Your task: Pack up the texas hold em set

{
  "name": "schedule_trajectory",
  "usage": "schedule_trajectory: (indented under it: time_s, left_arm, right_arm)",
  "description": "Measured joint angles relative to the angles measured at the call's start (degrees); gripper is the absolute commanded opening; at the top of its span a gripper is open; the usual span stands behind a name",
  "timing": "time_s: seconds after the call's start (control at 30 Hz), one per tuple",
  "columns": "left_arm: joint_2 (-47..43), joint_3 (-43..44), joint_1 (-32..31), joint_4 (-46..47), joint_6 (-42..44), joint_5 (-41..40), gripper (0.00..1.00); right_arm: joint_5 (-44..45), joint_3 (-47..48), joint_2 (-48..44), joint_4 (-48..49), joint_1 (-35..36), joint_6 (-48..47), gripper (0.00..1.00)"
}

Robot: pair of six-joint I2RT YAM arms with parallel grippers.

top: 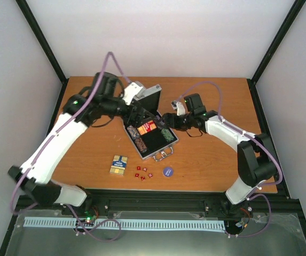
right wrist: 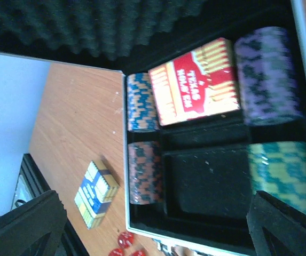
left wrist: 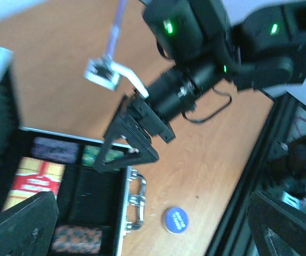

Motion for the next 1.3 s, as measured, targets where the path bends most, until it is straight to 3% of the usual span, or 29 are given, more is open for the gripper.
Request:
schedule_trajectory:
  time_s: [0.3,0.47,0.93,1.3]
  left_arm:
    - [-18.1,-1.6,0.1,3.0,-7.3,-21.6,1.0]
    - [-21.5,-4.5,0.1,2.9,-8.5,-29.7,1.0]
    - [-23.0,-9.5,0.1,2.5,-7.4,-33.1,1.0]
    - [-24.2,-12.1,0.1,2.4,-6.6,-33.2,1.0]
  right_arm:
    - [3.2,2.1,6.8,13.0,6.1,7.9,0.94]
    - [7.8,4.8,14.2,18.6,9.0,10.6,0.93]
    - [16.2,14.0,27.3,30.2,13.6,17.9,0.91]
    - [21.9,18.6,29.4,25.8,15.1,19.0,0.92]
